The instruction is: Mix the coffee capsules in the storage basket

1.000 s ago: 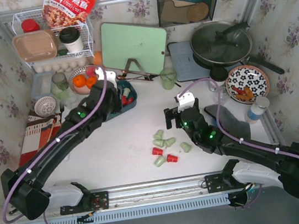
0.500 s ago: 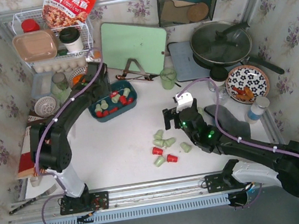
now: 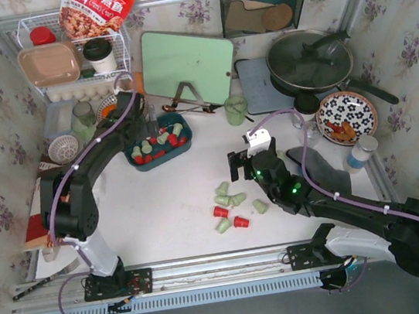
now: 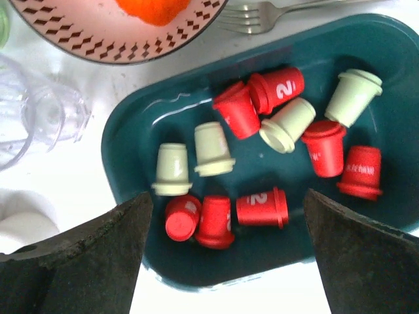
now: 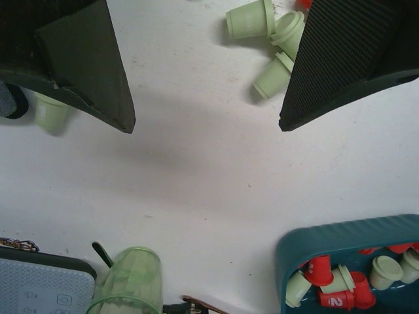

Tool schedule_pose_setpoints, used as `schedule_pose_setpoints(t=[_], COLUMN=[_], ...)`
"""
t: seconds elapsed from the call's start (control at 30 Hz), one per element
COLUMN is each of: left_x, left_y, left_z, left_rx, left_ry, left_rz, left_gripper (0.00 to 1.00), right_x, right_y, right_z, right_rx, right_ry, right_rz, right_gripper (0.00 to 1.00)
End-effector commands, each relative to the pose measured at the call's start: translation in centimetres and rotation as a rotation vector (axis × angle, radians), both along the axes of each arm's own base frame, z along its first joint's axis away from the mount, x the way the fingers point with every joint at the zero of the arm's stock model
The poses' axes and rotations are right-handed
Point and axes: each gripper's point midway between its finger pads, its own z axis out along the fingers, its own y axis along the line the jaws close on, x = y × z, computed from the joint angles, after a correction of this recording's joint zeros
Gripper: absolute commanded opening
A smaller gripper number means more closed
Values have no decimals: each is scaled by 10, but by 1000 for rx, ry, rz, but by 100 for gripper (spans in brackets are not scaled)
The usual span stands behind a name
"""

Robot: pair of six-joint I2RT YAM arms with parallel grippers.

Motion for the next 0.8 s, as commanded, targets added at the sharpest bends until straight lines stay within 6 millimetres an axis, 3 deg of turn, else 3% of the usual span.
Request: schedule_pose_setpoints(t=[0.0,0.2,0.43,0.6,0.77], left_x=[-18,-76,-140,-159,-167], left_y=[-7,-15,-15,-8,-4], left_z=[18,26,15,17,26], left_rx=[-78,-91,-143,-145,-154], left_ry=[-41,-54,-67,-104,-139], left_rz=[-4,-63,-114,-146,-155], left_gripper=[99,99,99,99,99], right_x=[1,-7,-25,-32,-36], right_y=[1,-6,-24,-31,-33], right_z=[9,21,36,27,26], right_rx=[57,124,183,145,150], right_ry=[-58,-36,30,94,120], right_rz=[0,-33,-87,-113,-119], right_gripper=[100,100,99,100,100])
